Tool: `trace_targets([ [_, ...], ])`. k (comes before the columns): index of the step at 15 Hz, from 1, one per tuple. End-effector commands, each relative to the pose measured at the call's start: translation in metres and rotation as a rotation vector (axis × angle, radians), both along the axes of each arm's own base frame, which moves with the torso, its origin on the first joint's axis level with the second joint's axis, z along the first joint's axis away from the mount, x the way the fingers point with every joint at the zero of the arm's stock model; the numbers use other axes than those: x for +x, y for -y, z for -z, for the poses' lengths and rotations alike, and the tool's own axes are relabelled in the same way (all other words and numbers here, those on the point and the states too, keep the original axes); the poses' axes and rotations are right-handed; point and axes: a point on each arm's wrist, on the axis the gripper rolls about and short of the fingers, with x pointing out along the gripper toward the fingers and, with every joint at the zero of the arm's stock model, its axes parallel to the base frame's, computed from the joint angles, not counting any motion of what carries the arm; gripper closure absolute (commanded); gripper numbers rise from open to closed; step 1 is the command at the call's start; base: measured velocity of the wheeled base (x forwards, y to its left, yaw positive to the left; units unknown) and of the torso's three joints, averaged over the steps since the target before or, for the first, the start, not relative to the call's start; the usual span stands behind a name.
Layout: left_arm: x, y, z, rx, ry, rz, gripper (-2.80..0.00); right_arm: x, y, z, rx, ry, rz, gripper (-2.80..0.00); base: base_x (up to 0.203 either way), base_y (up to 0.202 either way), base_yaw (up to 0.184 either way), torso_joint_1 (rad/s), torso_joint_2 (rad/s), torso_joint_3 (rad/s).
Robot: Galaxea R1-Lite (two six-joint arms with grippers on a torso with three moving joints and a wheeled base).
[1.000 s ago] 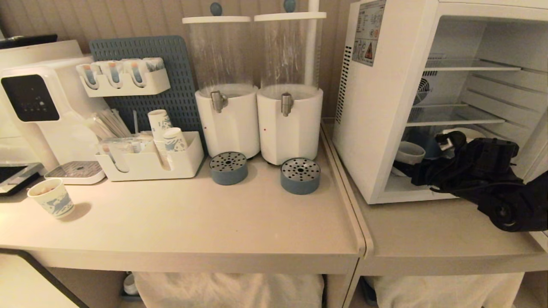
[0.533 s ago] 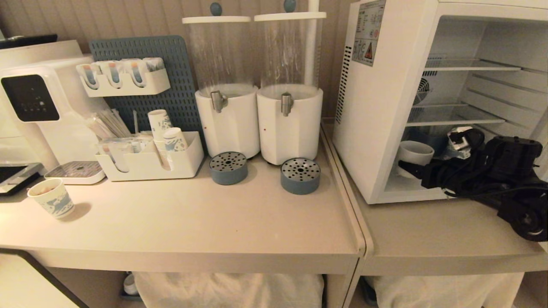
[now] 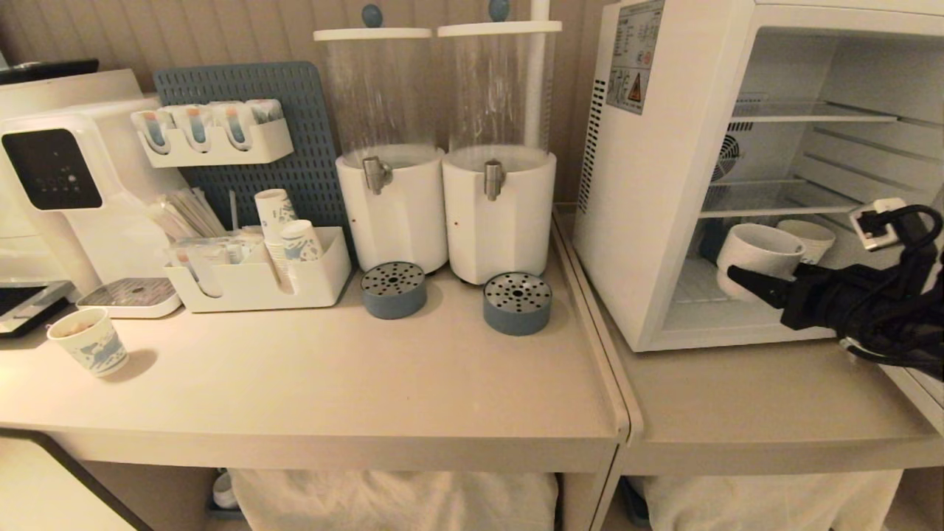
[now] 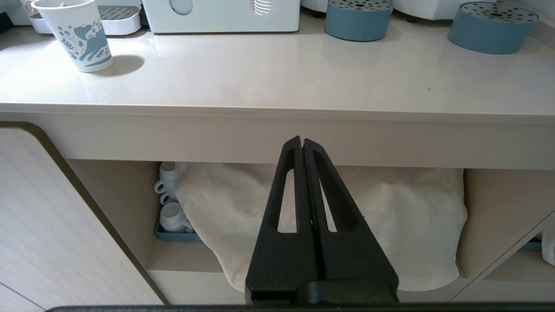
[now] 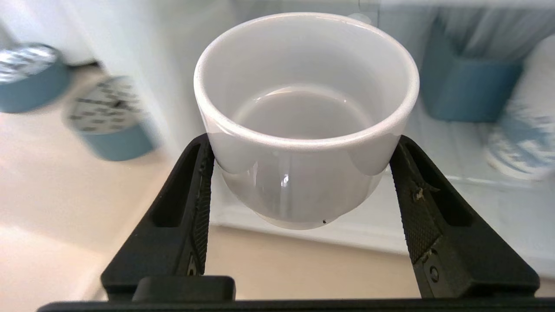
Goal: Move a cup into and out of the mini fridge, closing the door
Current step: Take the ceramic cup out of the freezer, then place the ceramic cup on the table
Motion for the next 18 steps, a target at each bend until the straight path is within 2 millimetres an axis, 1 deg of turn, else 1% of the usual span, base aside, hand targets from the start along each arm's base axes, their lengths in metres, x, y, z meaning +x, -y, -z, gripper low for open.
trace_targets([
  [1, 0.000, 0.000, 0.000, -0.001, 0.000, 0.000, 0.00, -0.038, -0.003, -0.030, -0.005, 0.105, -0.005, 0.00, 0.000, 0.000, 0.000, 0.000, 0.00, 0.000],
  [3, 0.000, 0.000, 0.000, -0.001, -0.001, 0.000, 0.00, -0.078, -0.005, -0.048, 0.002, 0.137, -0.013, 0.00, 0.000, 0.000, 0.000, 0.000, 0.00, 0.000],
  [4, 0.000, 0.000, 0.000, -0.001, 0.000, 0.000, 0.00, -0.096, -0.006, -0.053, 0.009, 0.138, -0.025, 0.00, 0.000, 0.000, 0.000, 0.000, 0.00, 0.000],
  [5, 0.000, 0.000, 0.000, -0.001, -0.001, -0.001, 0.00, -0.119, -0.008, -0.058, 0.018, 0.148, -0.038, 0.00, 0.000, 0.000, 0.000, 0.000, 0.00, 0.000],
  [6, 0.000, 0.000, 0.000, -0.001, 0.000, -0.002, 0.00, -0.142, -0.009, -0.062, 0.026, 0.152, -0.049, 0.00, 0.000, 0.000, 0.000, 0.000, 0.00, 0.000],
  [7, 0.000, 0.000, 0.000, 0.000, -0.001, -0.001, 0.00, -0.159, -0.010, -0.061, 0.033, 0.138, -0.057, 0.00, 0.000, 0.000, 0.000, 0.000, 0.00, 0.000],
  [8, 0.000, 0.000, 0.000, 0.000, -0.001, -0.001, 0.00, -0.182, -0.011, -0.061, 0.037, 0.150, -0.063, 0.00, 0.000, 0.000, 0.000, 0.000, 0.00, 0.000],
  [11, 0.000, 0.000, 0.000, 0.000, 0.000, 0.000, 0.00, -0.236, -0.014, -0.051, 0.059, 0.171, -0.072, 0.00, 0.000, 0.000, 0.000, 0.000, 0.00, 0.000],
  [12, 0.000, 0.000, 0.000, -0.001, 0.000, -0.001, 0.00, -0.256, -0.015, -0.045, 0.067, 0.191, -0.072, 0.00, 0.000, 0.000, 0.000, 0.000, 0.00, 0.000],
  [14, 0.000, 0.000, 0.000, 0.000, -0.002, 0.000, 0.00, -0.285, -0.016, -0.029, 0.078, 0.228, -0.065, 0.00, 0.000, 0.000, 0.000, 0.000, 0.00, 0.000],
  [16, 0.000, 0.000, 0.000, -0.001, -0.001, -0.001, 0.00, -0.300, -0.014, -0.010, 0.087, 0.260, 0.020, 0.00, 0.000, 0.000, 0.000, 0.000, 0.00, 0.000],
  [18, 0.000, 0.000, 0.000, -0.001, -0.002, -0.001, 0.00, -0.307, -0.012, 0.007, 0.087, 0.302, 0.073, 0.00, 0.000, 0.000, 0.000, 0.000, 0.00, 0.000],
])
